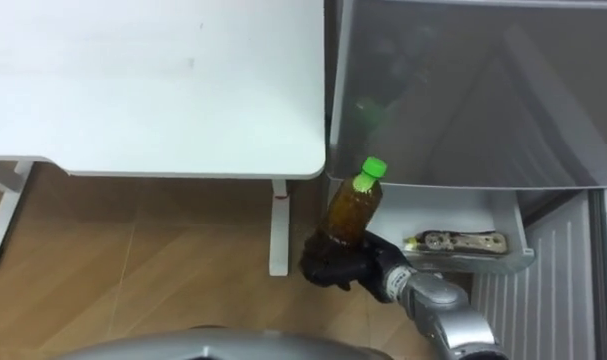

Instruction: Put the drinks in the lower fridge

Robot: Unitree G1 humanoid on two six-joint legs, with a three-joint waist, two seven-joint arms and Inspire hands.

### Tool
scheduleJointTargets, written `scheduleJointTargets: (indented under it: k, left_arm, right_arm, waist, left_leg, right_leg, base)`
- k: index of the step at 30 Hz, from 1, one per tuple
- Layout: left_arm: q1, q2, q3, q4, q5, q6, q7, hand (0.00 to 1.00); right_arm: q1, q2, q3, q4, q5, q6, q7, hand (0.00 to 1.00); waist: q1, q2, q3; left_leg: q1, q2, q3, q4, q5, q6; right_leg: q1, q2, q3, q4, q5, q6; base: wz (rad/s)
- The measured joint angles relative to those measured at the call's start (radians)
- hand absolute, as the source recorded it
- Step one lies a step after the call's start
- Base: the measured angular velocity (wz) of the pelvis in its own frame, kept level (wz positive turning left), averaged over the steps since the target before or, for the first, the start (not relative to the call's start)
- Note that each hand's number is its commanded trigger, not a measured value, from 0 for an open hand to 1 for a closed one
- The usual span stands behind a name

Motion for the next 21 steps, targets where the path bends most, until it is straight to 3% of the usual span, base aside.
scheduleJointTargets:
  k: [6, 8, 14, 21]
  left_arm:
    - [0.009, -0.027, 0.001, 0.001, 0.077, 0.012, 0.002, 0.0]
    - [0.011, -0.034, 0.003, 0.001, 0.083, 0.015, 0.003, 0.0]
    - [0.021, -0.053, 0.011, -0.003, 0.094, 0.015, 0.001, 0.0]
    - [0.035, -0.056, 0.011, -0.004, 0.097, 0.016, 0.001, 0.0]
  right_arm:
    - [0.0, 0.025, -0.048, 0.022, 0.169, -0.013, -0.083, 1.0]
    - [-0.001, 0.024, -0.051, 0.05, 0.227, -0.029, -0.107, 1.0]
    - [0.003, 0.02, -0.059, 0.091, 0.46, -0.031, -0.184, 1.0]
    - [0.003, 0.017, -0.084, 0.161, 0.773, -0.083, -0.234, 1.0]
  waist:
    - [-0.02, 0.017, -0.0048]
    - [-0.023, 0.028, -0.0002]
    - [-0.031, 0.039, 0.0003]
    - [-0.043, 0.049, -0.0055]
  left_leg:
    - [0.005, 0.0, 0.003, 0.003, -0.001, 0.002]
    - [0.016, 0.0, 0.005, 0.002, -0.002, 0.003]
    - [0.016, 0.002, 0.011, 0.001, -0.004, 0.005]
    - [0.025, 0.001, 0.012, 0.003, -0.004, 0.005]
  right_leg:
    - [0.006, 0.0, 0.004, -0.001, 0.003, 0.002]
    - [0.016, 0.0, 0.003, -0.001, 0.003, 0.002]
    - [0.016, 0.0, 0.005, 0.0, 0.003, 0.003]
    - [0.016, 0.0, 0.008, -0.004, 0.003, 0.003]
  base:
    - [-0.01]
    - [-0.02]
    - [-0.02]
    - [0.0]
